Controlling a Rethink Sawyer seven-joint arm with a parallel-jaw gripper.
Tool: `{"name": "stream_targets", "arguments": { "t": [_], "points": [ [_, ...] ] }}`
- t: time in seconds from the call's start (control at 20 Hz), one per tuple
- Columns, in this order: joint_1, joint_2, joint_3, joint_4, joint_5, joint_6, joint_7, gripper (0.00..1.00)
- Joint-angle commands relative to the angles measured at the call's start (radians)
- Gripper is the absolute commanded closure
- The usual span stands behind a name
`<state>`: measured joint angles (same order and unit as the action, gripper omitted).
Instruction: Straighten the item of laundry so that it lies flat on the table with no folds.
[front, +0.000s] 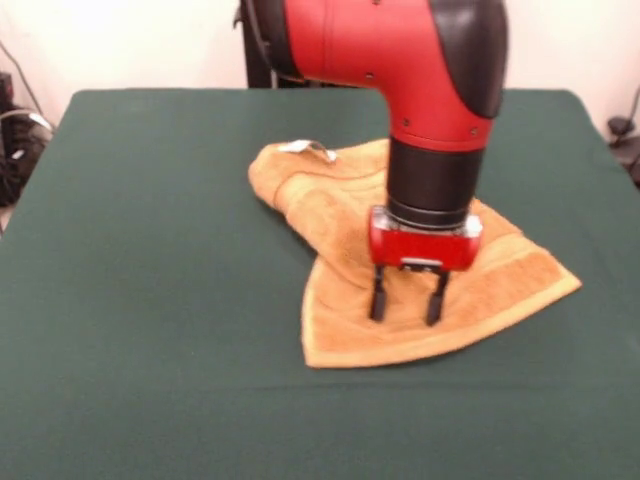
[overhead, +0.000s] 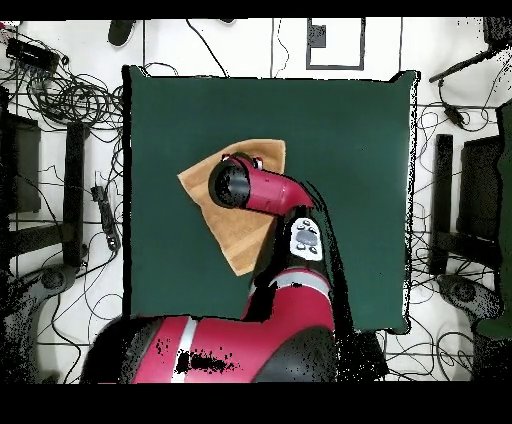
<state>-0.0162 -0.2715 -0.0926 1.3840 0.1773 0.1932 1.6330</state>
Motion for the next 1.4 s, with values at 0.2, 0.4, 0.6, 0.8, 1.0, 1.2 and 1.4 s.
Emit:
{"name": "stream_targets", "arguments": {
  "t": [0.2, 0.4, 0.6, 0.8, 1.0, 1.2, 1.4],
  "points": [
    [0.114, 0.132, 0.141, -0.019, 0.206, 0.078, 0.342, 0.0],
    [0.189, 0.123, 0.07, -0.014, 0.295, 0.17, 0.418, 0.0],
    [0.251, 0.122, -0.008, -0.006, 0.373, 0.24, 0.483, 0.0],
    [0.297, 0.101, -0.052, 0.025, 0.437, 0.335, 0.567, 0.0],
    [0.334, 0.063, -0.085, 0.092, 0.473, 0.416, 0.655, 0.0],
    [0.356, 0.038, -0.131, 0.134, 0.456, 0.475, 0.695, 0.0],
    [0.334, 0.02, -0.129, 0.192, 0.415, 0.422, 0.649, 0.0]
  ]
}}
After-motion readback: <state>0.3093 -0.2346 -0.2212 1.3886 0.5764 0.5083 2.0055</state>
